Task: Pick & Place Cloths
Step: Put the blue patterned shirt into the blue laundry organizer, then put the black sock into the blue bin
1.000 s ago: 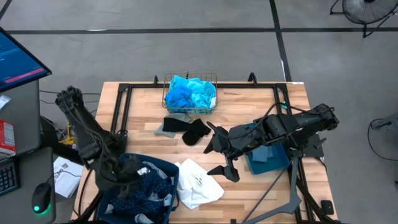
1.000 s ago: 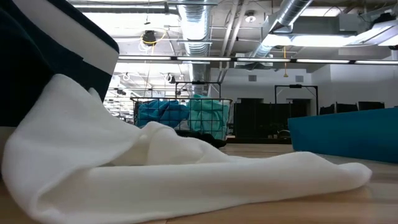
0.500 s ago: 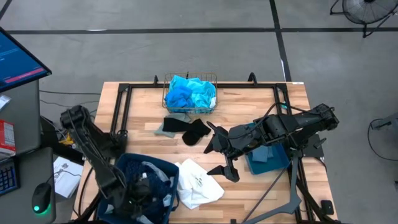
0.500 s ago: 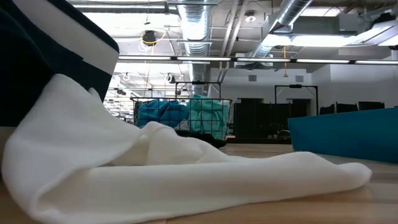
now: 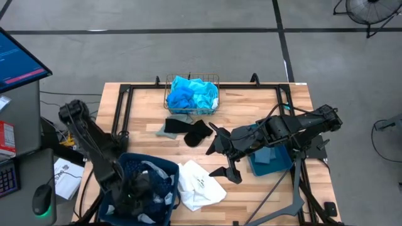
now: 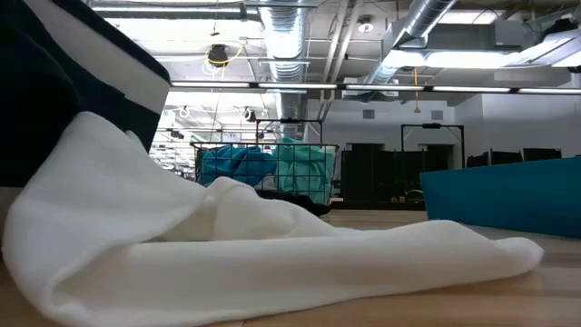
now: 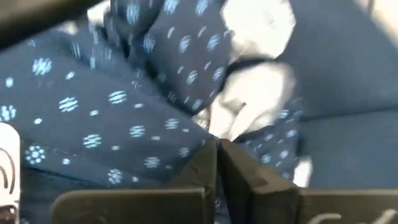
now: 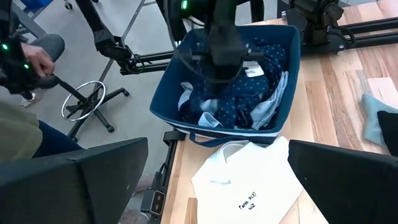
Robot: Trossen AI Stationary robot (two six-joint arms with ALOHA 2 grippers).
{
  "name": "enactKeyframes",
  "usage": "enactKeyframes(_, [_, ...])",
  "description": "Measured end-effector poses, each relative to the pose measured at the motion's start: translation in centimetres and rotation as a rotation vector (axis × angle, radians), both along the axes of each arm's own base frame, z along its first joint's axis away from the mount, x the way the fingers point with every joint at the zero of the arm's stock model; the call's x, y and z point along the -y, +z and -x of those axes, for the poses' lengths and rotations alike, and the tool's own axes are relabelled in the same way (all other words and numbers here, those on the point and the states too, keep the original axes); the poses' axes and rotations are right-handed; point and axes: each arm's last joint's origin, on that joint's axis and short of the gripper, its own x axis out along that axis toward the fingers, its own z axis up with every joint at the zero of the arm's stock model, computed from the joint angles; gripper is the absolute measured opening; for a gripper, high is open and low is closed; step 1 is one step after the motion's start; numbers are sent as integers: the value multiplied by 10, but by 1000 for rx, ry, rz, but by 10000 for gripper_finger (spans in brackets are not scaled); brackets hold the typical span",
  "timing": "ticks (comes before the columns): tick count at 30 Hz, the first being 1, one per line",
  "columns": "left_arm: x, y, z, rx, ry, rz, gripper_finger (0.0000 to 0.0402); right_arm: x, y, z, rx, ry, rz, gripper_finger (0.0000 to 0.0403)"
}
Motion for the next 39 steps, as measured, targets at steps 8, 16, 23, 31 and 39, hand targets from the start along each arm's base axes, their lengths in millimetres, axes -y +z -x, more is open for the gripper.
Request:
enactKeyframes(8, [-26, 55, 14, 189, -21, 155, 73, 0, 0, 0, 1, 0, 1, 379])
enactKeyframes(16, [-75, 103, 25, 533, 205, 137, 154, 0, 0, 0, 4, 6, 10, 379])
enactKeyframes(23, [-130, 124, 18, 710, 384, -208, 172, 4, 0, -1, 6, -3, 16, 379])
enactKeyframes(31, [-168, 108, -25, 539, 397, -391, 173, 4, 0, -1, 4, -8, 9, 379])
enactKeyframes(39, [-187, 52, -86, 233, 378, -424, 173, 4, 0, -1, 3, -9, 7, 379])
